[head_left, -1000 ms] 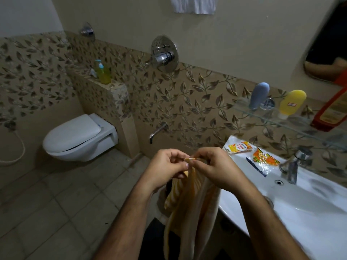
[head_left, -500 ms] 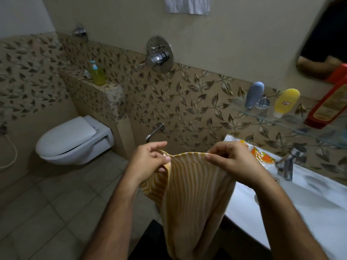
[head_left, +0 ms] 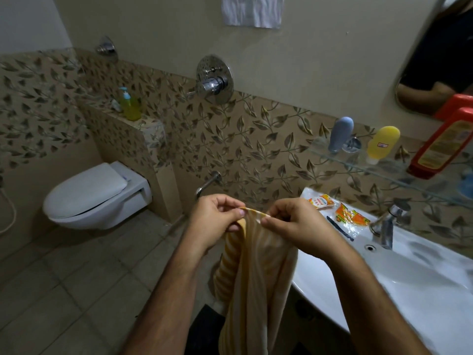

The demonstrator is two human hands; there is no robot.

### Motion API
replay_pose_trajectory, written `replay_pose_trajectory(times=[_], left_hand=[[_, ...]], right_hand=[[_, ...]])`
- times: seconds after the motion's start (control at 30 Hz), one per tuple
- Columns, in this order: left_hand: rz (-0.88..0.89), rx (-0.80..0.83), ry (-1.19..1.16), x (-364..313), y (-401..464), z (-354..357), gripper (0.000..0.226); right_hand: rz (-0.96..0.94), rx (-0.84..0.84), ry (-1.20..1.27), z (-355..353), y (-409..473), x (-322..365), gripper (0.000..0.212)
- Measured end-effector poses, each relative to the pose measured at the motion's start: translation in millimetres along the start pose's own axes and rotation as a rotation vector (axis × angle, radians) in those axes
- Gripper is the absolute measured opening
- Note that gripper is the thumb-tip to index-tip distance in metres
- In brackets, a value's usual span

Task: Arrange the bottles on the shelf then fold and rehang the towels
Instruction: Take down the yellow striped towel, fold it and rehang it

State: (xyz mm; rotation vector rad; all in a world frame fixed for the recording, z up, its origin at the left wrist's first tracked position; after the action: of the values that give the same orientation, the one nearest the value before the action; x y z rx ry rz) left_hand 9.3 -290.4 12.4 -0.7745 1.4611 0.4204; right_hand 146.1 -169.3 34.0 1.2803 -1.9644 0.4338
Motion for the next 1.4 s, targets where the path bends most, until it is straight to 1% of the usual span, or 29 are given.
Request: replay_pose_trajectory(times=[0.1,0.17,0.23,0.27,0.33,0.4,0.47,0.57,0.63,0.7,0.77,0.83,0.9,0.93,1.0,1.03,1.13,1.17,1.23,1.3,1.4], left_hand=[[-0.011,-0.137,0.006,2,8,-14,0.01],[-0.031,-0.141,0.038,4,9,-18,0.009],[-0.044,-0.073,0.113,4,5,-14,0.012],[-0.048,-0.008,0.112,4,2,-9,0.018],[-0.042,0.153,0.024,2,-4,1,0.034],[-0.015,0.271,-0.025,-2,-9,10,0.043],[0.006,0.33,-0.038,-6,-12,17,0.042],[0.015,0.338,-0.008,-9,-11,20,0.026],[0.012,0.325,-0.003,-8,-11,20,0.017],[0.017,0.264,-0.002,-6,-9,21,0.015],[0.042,0.131,0.037,-4,-6,19,0.016],[0.066,-0.012,0.075,-3,-1,13,0.019],[0.062,-0.091,0.077,0,2,4,0.019],[0.054,-0.093,0.086,0,3,0,0.018],[0.04,-0.027,0.136,0,0,-1,0.015],[0.038,0.04,0.133,-1,-3,2,0.017],[0.037,0.265,0.047,-7,-13,20,0.044],[0.043,0.311,0.029,-9,-16,25,0.048],[0.051,0.36,0.016,-12,-19,32,0.047],[0.039,0.379,0.017,-15,-23,32,0.044],[0.015,0.385,0.003,-15,-26,26,0.044]], right_hand=[[0.063,-0.005,0.092,-14,-13,-6,0.014],[0.061,-0.035,0.106,-25,-18,-5,0.014],[0.028,-0.057,0.058,-30,-16,-2,0.013],[0.007,-0.065,0.028,-30,-14,0,0.014],[-0.025,-0.073,-0.02,-25,-8,3,0.015],[-0.051,-0.072,-0.044,-17,-3,3,0.016],[-0.076,-0.07,-0.059,-12,1,5,0.017],[-0.1,-0.061,-0.067,-9,1,9,0.016],[-0.1,-0.044,-0.058,-9,0,9,0.012],[-0.083,-0.033,-0.033,-9,-2,7,0.012],[-0.039,-0.026,-0.015,-9,-5,4,0.014],[0.024,-0.019,0.021,-13,-12,-1,0.012],[0.058,-0.023,0.099,-21,-20,-7,0.011],[0.062,-0.033,0.117,-26,-24,-8,0.012],[0.05,-0.063,0.105,-34,-25,-8,0.014],[0.034,-0.078,0.084,-36,-24,-7,0.013],[-0.028,-0.082,-0.005,-32,-17,1,0.012],[-0.048,-0.074,-0.03,-29,-15,4,0.012],[-0.072,-0.077,-0.063,-25,-11,7,0.011],[-0.06,-0.118,-0.098,-24,-9,7,0.011],[-0.045,-0.178,-0.177,-24,-7,6,0.018]])
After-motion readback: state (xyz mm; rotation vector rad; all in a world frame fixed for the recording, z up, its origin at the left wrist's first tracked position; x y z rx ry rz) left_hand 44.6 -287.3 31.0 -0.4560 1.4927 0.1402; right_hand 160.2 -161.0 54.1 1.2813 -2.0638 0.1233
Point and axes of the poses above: each hand's wrist, its own y-axis towards the middle knuckle, its own z-axis out of the palm, x = y × z, the point moved 3 cm from there along y, towards the middle knuckle, and after that the axes turned 4 degrees about -z, right-handed, at the moved point
